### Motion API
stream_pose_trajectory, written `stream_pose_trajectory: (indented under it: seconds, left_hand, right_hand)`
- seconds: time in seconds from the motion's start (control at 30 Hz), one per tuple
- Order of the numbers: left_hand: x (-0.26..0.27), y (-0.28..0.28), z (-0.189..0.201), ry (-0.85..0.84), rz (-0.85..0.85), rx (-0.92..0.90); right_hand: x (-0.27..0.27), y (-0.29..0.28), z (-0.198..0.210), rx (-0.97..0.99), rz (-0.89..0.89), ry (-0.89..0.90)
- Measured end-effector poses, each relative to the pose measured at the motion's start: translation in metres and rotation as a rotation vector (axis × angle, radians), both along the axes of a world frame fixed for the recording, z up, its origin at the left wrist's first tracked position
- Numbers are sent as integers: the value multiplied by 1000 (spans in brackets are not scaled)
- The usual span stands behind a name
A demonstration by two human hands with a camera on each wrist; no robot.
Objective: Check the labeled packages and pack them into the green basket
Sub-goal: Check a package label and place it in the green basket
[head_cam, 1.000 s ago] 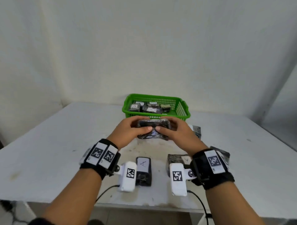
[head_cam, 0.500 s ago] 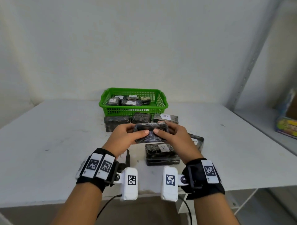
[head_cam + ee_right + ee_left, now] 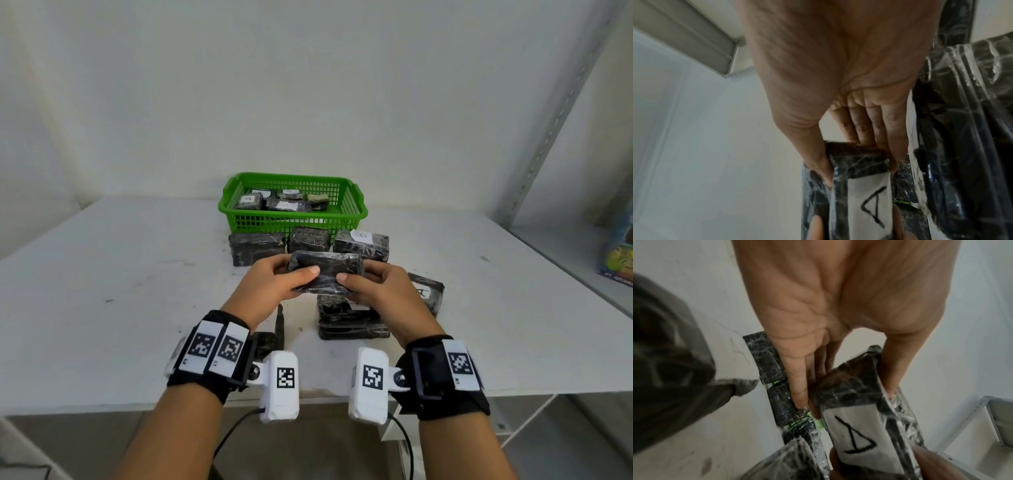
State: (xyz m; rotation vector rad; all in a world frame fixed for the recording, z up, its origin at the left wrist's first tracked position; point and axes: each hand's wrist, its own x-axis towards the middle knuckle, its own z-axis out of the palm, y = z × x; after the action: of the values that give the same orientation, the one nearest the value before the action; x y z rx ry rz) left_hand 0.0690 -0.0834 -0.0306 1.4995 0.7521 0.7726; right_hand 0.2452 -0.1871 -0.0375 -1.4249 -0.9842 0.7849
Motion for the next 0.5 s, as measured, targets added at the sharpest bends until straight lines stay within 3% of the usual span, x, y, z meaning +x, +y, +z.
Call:
stream_pose_trajectory:
  seconds: [0.5]
  left_hand:
    - [-13,-9,-2,66,61,383]
  right_hand:
    - [-11,-6,-2,55,25,-116]
